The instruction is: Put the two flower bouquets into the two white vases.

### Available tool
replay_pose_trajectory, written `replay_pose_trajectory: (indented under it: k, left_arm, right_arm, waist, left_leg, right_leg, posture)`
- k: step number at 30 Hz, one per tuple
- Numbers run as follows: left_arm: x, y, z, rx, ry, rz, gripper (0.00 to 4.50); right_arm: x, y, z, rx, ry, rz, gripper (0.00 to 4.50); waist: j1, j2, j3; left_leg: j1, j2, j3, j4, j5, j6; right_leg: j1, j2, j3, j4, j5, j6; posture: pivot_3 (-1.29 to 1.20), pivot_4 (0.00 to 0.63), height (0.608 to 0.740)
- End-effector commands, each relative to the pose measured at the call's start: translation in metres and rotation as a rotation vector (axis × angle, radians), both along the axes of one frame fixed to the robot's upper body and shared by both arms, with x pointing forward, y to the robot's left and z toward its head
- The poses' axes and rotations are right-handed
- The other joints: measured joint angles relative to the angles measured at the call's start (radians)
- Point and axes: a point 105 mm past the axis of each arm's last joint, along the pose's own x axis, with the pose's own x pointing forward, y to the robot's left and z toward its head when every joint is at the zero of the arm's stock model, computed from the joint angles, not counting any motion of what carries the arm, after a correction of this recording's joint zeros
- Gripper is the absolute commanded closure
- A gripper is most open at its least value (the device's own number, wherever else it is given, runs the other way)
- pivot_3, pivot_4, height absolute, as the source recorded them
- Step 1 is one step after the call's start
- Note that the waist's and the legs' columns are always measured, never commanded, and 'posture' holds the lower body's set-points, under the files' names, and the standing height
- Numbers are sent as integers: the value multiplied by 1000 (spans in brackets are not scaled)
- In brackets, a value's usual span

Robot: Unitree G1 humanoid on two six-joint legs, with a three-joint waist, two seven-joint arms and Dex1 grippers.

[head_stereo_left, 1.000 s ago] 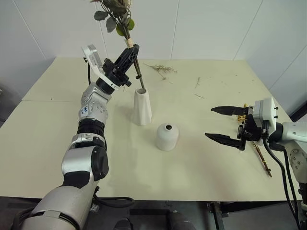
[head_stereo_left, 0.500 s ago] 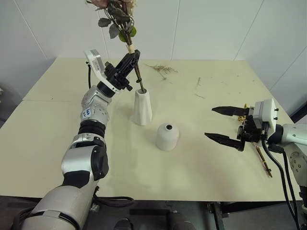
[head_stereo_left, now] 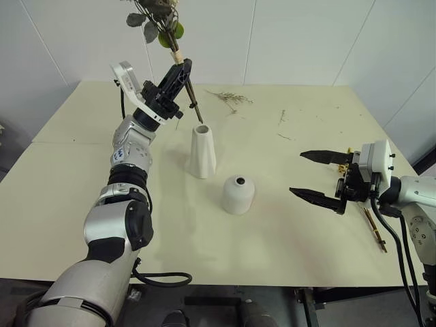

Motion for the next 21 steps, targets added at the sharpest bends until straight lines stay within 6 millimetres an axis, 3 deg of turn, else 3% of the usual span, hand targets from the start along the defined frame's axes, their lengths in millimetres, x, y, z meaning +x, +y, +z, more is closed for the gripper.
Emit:
replay_pose_trajectory:
  k: [1,16,21]
  left_arm:
    - [-4,-6,6,38,-49,0,4499]
    - [-1,-6,-16,100,-28,27,4499]
    - [0,-12,-36,205,-34,51,4499]
  right_arm:
    - [-5,0,13,18,-63,3,0]
    - [-7,0,12,29,-66,-16,0]
    - [-7,0,13,35,-70,-19,0]
  waist:
    - [1,0,0]
    - [0,0,0]
    - [-1,0,0]
  left_leg:
    - [0,0,0,0,0,0]
    - [0,0,0,0,0,0]
    - [0,0,0,0,0,0]
  right_leg:
    - [0,0,0,0,0,0]
    - [0,0,0,0,0,0]
    - [0,0,0,0,0,0]
  posture:
    - [0,150,740]
    - [0,150,740]
    - [0,150,740]
